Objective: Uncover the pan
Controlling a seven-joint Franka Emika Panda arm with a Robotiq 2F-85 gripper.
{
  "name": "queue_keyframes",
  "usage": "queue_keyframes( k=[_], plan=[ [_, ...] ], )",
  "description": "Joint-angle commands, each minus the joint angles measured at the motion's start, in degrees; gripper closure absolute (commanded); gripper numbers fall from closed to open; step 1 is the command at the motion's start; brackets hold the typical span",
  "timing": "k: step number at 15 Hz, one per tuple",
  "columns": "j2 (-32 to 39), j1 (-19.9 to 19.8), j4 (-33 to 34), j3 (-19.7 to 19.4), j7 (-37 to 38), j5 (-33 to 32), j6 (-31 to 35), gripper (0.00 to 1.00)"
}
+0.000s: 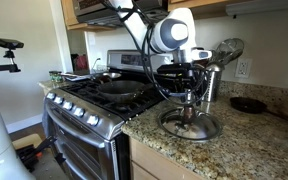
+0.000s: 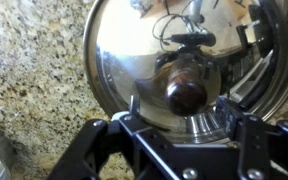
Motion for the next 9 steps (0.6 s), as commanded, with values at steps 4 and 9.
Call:
queue_keyframes(
  k=[4, 9],
  plan=[
    [-9.6, -1.7, -0.3, 2.1, -10.2, 5.5, -13.3, 0.0],
    [-10.2, -0.9, 1.8, 1.6, -9.9, 5.6, -17.7, 0.0]
  ],
)
